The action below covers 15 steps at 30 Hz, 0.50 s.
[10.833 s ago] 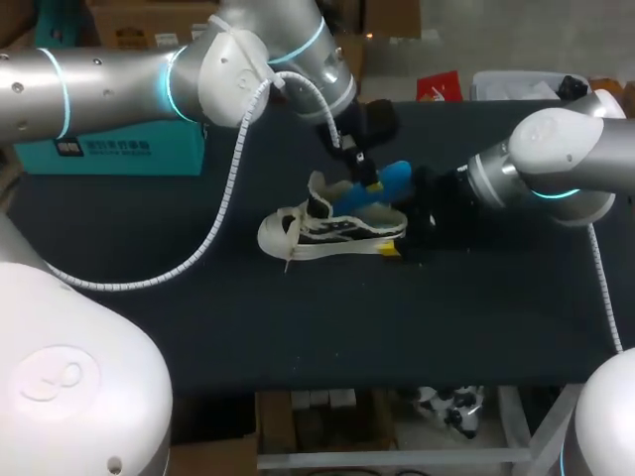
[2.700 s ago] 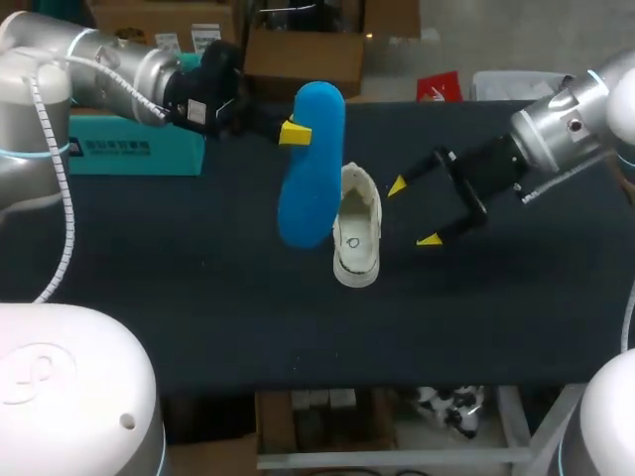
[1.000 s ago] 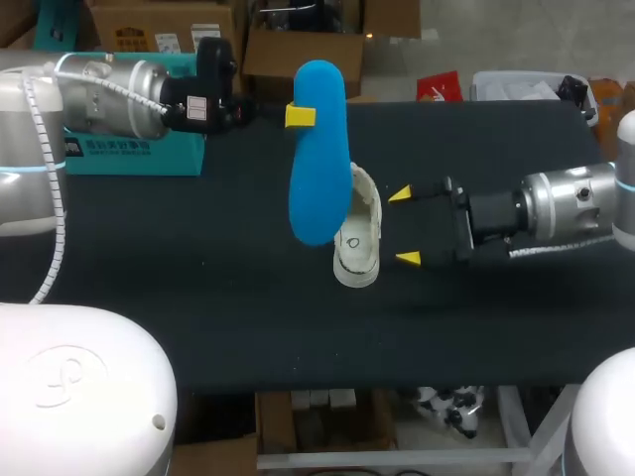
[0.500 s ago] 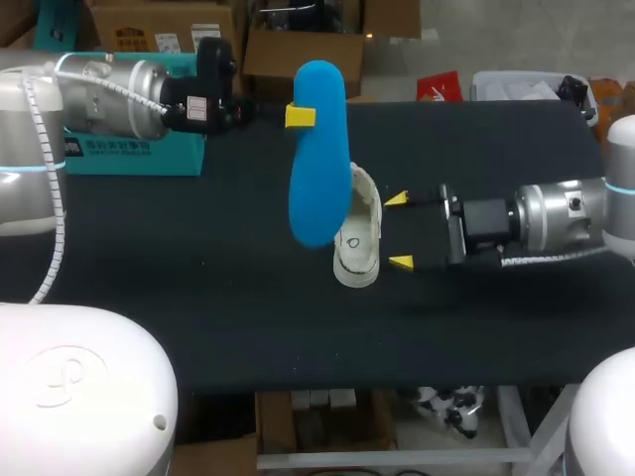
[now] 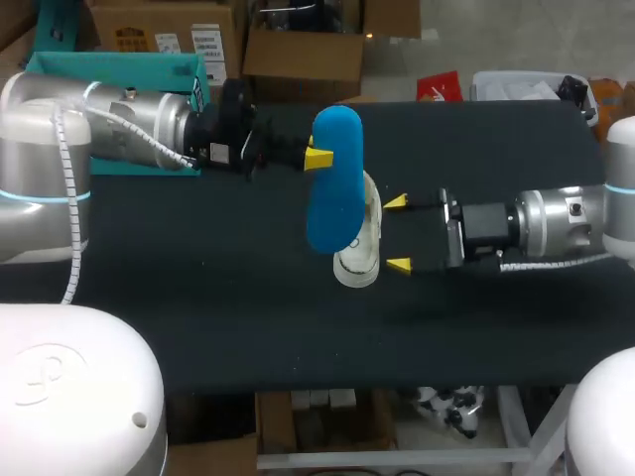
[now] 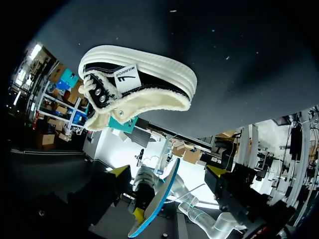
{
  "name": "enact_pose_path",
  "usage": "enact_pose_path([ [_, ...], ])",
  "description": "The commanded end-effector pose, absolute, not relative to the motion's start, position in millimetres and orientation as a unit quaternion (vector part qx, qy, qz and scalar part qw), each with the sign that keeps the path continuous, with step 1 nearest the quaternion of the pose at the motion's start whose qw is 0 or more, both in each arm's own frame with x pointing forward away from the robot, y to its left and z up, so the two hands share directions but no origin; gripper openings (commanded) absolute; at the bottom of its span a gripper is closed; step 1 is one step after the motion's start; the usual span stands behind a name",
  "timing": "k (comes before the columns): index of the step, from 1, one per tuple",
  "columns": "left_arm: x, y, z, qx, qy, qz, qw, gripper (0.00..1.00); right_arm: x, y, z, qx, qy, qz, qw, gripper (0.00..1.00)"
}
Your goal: Open the shoe tongue, take the insole out of the shoe, put the insole back into the shoe, and pack the shoe into the shoebox
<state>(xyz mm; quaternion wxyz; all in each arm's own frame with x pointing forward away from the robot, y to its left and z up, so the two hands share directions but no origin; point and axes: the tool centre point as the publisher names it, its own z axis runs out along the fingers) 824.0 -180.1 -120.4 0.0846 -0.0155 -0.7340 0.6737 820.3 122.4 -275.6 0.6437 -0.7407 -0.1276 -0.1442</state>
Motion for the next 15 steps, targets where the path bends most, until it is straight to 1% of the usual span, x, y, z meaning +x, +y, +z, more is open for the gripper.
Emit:
enact_pose_path([
  [1, 820.0, -191.3, -129.4, -0.030, -0.732, 0.679, 0.050, 0.00, 818.6, 124.4, -277.7, -0.736, -0.122, -0.144, 0.650, 1.00],
  [2, 819.5, -193.4, -131.5, -0.035, -0.731, 0.680, 0.037, 0.00, 818.5, 124.9, -277.0, -0.735, -0.118, -0.142, 0.653, 0.91],
  [3, 819.2, -195.7, -133.7, -0.041, -0.733, 0.679, 0.031, 0.00, 818.2, 125.8, -276.7, -0.731, -0.115, -0.139, 0.658, 0.89],
  [7, 819.4, -203.9, -141.5, -0.056, -0.733, 0.677, 0.024, 0.00, 818.3, 130.5, -277.9, -0.723, -0.108, -0.134, 0.668, 0.93],
  [11, 821.0, -212.5, -149.9, -0.072, -0.736, 0.673, 0.014, 0.00, 819.6, 133.9, -279.4, -0.725, -0.098, -0.128, 0.670, 0.89],
  [12, 821.7, -214.9, -152.3, -0.076, -0.738, 0.671, 0.008, 0.00, 820.0, 134.8, -279.2, -0.725, -0.096, -0.127, 0.670, 0.90],
  [14, 823.3, -220.1, -157.8, -0.084, -0.744, 0.663, 0.000, 0.00, 821.1, 137.6, -277.9, -0.724, -0.093, -0.125, 0.672, 0.85],
  [15, 824.3, -222.5, -160.5, -0.088, -0.746, 0.660, -0.002, 0.00, 821.8, 138.8, -277.1, -0.722, -0.093, -0.124, 0.675, 0.79],
])
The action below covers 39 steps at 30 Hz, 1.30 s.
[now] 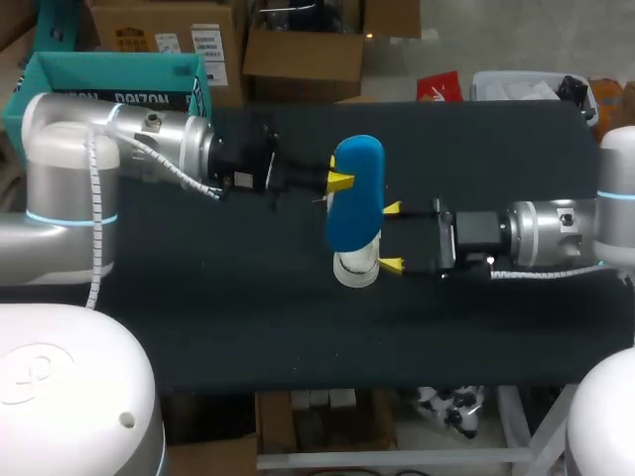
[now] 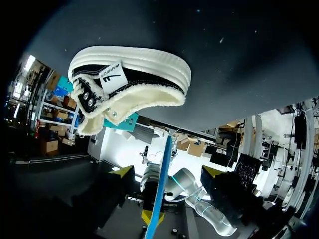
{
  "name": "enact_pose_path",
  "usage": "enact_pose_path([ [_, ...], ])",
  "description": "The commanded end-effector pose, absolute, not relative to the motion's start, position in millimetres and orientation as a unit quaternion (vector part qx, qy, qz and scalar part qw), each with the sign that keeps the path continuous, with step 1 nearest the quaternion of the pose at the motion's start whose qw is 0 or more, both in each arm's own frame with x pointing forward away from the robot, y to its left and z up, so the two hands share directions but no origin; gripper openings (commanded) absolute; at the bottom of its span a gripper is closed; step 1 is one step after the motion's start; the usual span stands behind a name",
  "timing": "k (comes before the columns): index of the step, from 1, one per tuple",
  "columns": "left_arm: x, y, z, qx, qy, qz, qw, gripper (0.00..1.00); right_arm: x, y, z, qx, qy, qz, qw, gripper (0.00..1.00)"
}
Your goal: Open the shoe tongue, take the insole out of the shoe, put the insole back into the shoe, and pack the shoe into the shoebox
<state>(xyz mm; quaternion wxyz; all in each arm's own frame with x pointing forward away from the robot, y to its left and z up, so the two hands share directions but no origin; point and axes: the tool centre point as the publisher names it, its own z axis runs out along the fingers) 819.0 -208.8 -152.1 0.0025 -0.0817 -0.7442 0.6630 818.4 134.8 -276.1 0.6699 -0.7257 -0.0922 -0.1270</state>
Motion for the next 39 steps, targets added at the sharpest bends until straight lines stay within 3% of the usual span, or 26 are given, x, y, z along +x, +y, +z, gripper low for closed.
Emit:
enact_pose_path([
  [1, 824.6, -224.6, -163.4, -0.093, -0.748, 0.657, -0.001, 0.00, 822.4, 140.0, -276.4, -0.720, -0.092, -0.124, 0.676, 0.70],
  [2, 824.9, -226.7, -166.4, -0.095, -0.750, 0.654, -0.010, 0.00, 823.0, 140.5, -276.2, -0.720, -0.092, -0.124, 0.676, 0.61],
  [5, 826.4, -231.2, -174.0, -0.104, -0.753, 0.649, -0.021, 0.00, 825.0, 141.4, -276.2, -0.720, -0.087, -0.123, 0.677, 0.50],
  [12, 831.2, -236.5, -183.3, -0.113, -0.753, 0.647, -0.032, 0.00, 828.9, 141.1, -277.6, -0.719, -0.079, -0.122, 0.680, 0.38],
  [22, 833.3, -238.1, -190.5, -0.124, -0.755, 0.643, -0.035, 0.00, 832.7, 138.7, -273.9, -0.718, -0.080, -0.134, 0.678, 0.33],
  [24, 833.6, -237.6, -191.2, -0.125, -0.756, 0.642, -0.035, 0.00, 833.7, 137.8, -273.5, -0.718, -0.081, -0.136, 0.677, 0.27],
  [26, 834.3, -236.7, -191.1, -0.125, -0.756, 0.641, -0.036, 0.00, 834.8, 137.3, -273.3, -0.718, -0.081, -0.137, 0.677, 0.10],
  [28, 834.9, -235.8, -190.4, -0.125, -0.756, 0.642, -0.036, 0.00, 835.8, 136.9, -273.4, -0.718, -0.082, -0.138, 0.677, 0.00],
  [36, 835.2, -232.8, -189.7, -0.123, -0.756, 0.643, -0.027, 0.00, 837.4, 136.0, -273.8, -0.718, -0.086, -0.141, 0.676, 0.00],
  [37, 835.3, -231.8, -189.4, -0.121, -0.756, 0.643, -0.019, 0.20, 837.5, 135.2, -273.7, -0.718, -0.087, -0.142, 0.676, 0.00],
  [39, 835.3, -229.2, -188.2, -0.119, -0.757, 0.643, -0.008, 0.76, 837.2, 134.1, -273.4, -0.718, -0.091, -0.145, 0.675, 0.00],
])
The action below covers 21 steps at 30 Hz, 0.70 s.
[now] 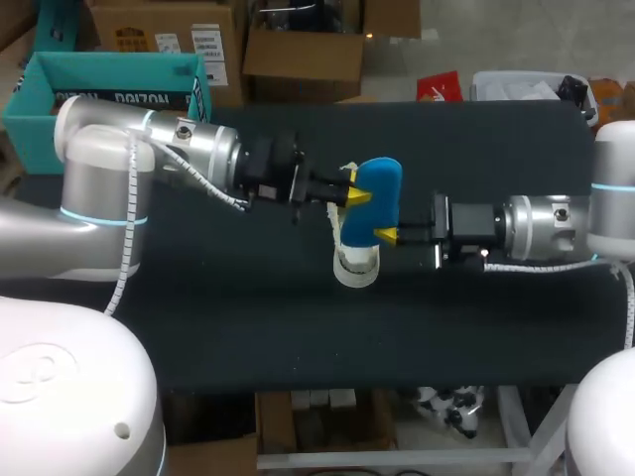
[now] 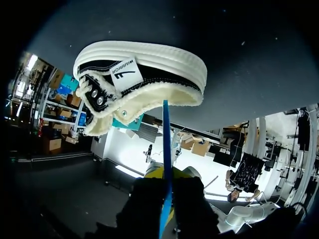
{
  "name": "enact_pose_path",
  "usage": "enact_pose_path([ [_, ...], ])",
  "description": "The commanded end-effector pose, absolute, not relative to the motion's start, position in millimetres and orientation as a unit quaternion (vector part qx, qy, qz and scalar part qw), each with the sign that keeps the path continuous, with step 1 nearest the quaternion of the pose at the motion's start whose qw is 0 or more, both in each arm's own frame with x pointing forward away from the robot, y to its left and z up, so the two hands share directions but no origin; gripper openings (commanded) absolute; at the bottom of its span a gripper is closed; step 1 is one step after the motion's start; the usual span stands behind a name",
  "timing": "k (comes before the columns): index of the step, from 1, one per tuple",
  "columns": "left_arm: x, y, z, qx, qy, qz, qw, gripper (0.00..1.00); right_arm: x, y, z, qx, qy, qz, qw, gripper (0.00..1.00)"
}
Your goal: Open the shoe tongue, take the insole out of the shoe, put the insole back into the shoe, and pack the shoe into the shoebox
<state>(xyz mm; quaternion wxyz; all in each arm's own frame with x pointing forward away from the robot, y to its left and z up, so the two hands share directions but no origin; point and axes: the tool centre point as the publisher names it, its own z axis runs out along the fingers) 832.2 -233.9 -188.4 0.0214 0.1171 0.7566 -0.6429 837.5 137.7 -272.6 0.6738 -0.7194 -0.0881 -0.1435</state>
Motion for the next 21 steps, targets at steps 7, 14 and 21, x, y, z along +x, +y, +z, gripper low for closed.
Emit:
enact_pose_path([
  [7, 837.6, -203.8, -179.8, 0.123, 0.776, -0.614, -0.074, 1.00, 835.9, 124.4, -270.3, -0.716, -0.138, -0.167, 0.664, 0.00],
  [14, 856.5, -163.1, -172.5, 0.159, 0.816, -0.522, -0.192, 1.00, 834.7, 123.2, -270.5, -0.705, -0.170, -0.172, 0.666, 0.00],
  [21, 884.6, -131.7, -171.2, 0.186, 0.842, -0.403, -0.305, 1.00, 834.7, 126.5, -271.3, -0.698, -0.179, -0.162, 0.674, 0.00],
])
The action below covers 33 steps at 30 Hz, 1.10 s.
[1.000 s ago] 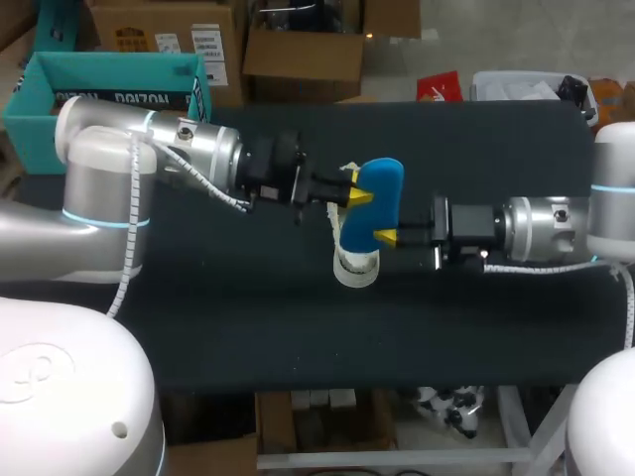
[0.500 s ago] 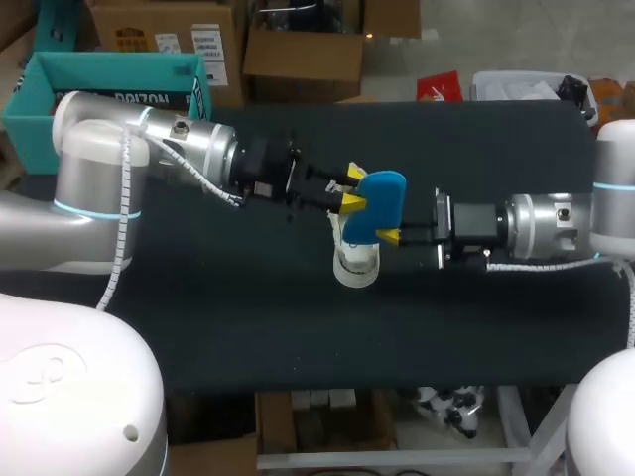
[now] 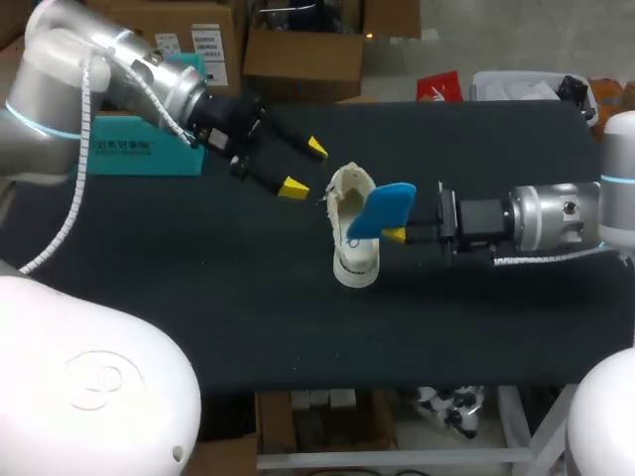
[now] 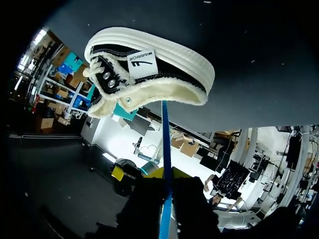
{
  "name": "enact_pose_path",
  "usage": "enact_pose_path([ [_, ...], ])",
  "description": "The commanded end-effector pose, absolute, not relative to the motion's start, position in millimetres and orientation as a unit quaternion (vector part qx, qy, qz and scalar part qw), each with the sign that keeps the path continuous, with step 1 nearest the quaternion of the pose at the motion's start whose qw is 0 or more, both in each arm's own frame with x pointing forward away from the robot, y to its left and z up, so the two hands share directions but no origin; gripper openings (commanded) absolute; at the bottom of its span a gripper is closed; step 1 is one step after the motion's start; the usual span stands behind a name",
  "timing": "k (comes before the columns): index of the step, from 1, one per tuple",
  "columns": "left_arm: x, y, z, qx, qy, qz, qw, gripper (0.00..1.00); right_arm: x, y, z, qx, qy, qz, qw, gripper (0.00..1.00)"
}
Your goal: Open the shoe tongue, take the insole out of the shoe, put the insole back into the shoe, and pack the shoe into the shoebox
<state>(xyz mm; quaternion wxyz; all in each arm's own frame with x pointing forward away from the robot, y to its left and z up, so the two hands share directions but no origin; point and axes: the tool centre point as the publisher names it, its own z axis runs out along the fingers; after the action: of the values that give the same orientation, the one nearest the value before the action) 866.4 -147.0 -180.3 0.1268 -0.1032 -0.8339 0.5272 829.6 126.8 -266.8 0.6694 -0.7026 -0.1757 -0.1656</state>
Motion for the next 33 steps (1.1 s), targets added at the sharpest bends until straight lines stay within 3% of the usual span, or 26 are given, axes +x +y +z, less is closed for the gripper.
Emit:
enact_pose_path([
  [1, 888.3, -129.4, -170.6, -0.179, -0.841, 0.401, 0.315, 1.00, 834.7, 126.5, -271.3, -0.698, -0.179, -0.162, 0.674, 0.00],
  [13, 888.3, -129.4, -170.6, -0.179, -0.841, 0.401, 0.315, 1.00, 833.4, 127.8, -271.2, -0.695, -0.181, -0.159, 0.677, 0.00],
  [24, 904.8, -138.4, -192.2, -0.338, -0.770, 0.414, 0.347, 1.00, 820.4, 140.1, -271.5, -0.679, -0.172, -0.111, 0.705, 0.00],
  [33, 911.7, -140.3, -191.6, -0.345, -0.760, 0.417, 0.361, 1.00, 812.1, 145.3, -269.3, -0.668, -0.214, -0.095, 0.706, 0.00],
])
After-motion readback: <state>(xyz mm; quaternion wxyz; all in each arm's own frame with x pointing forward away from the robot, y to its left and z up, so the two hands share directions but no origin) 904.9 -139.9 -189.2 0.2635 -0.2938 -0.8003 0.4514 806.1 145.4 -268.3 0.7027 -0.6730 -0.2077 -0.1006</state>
